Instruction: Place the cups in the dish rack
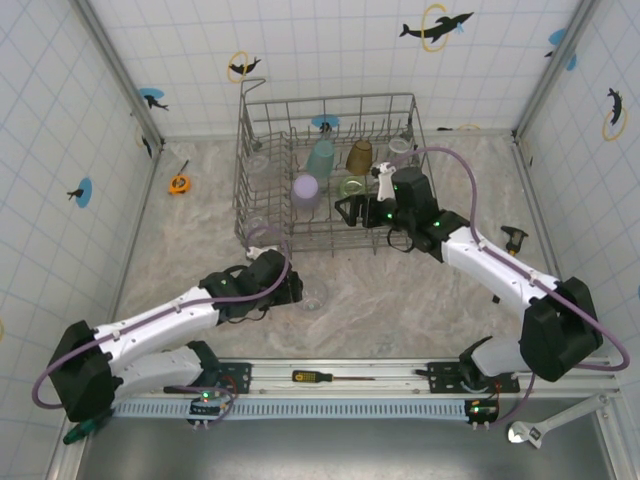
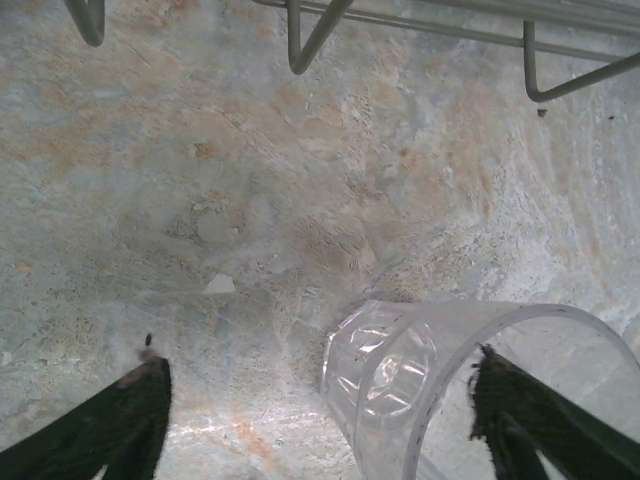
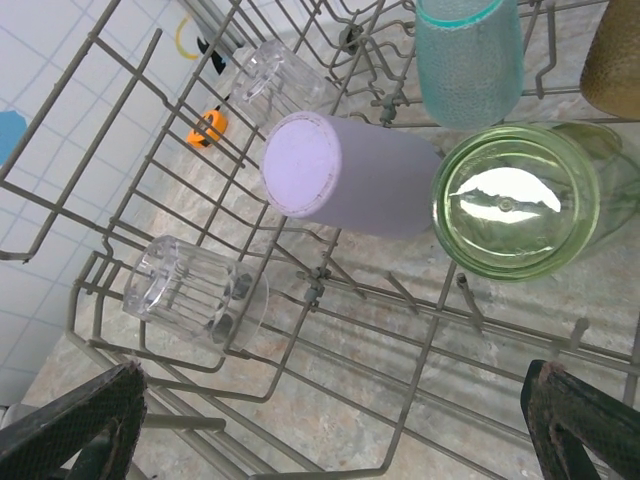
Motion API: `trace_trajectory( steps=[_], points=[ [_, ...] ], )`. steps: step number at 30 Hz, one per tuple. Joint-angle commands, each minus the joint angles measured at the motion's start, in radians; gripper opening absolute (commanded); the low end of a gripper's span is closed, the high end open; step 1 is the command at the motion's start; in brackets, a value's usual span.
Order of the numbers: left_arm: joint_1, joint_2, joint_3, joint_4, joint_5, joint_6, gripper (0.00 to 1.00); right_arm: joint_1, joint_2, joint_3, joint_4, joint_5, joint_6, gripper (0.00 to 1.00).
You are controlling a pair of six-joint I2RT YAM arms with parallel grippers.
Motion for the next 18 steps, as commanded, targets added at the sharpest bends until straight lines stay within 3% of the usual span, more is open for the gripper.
trace_trajectory(
  steps=[1, 7, 18],
  points=[
    [-0.006, 0.012, -0.003, 0.02, -0.009, -0.006, 0.72, -0.008, -0.035, -0.026, 0.022, 0.002, 0.004, 1.0],
    [-0.01, 0.048, 0.003, 0.049, 0.008, -0.003, 0.52, -0.008, -0.031, -0.036, 0.028, -0.003, 0.006, 1.0],
    [-0.015, 0.1, -0.014, 0.09, 0.048, 0.018, 0.33, -0.033, -0.051, -0.077, 0.055, 0.003, 0.032, 1.0]
  ],
)
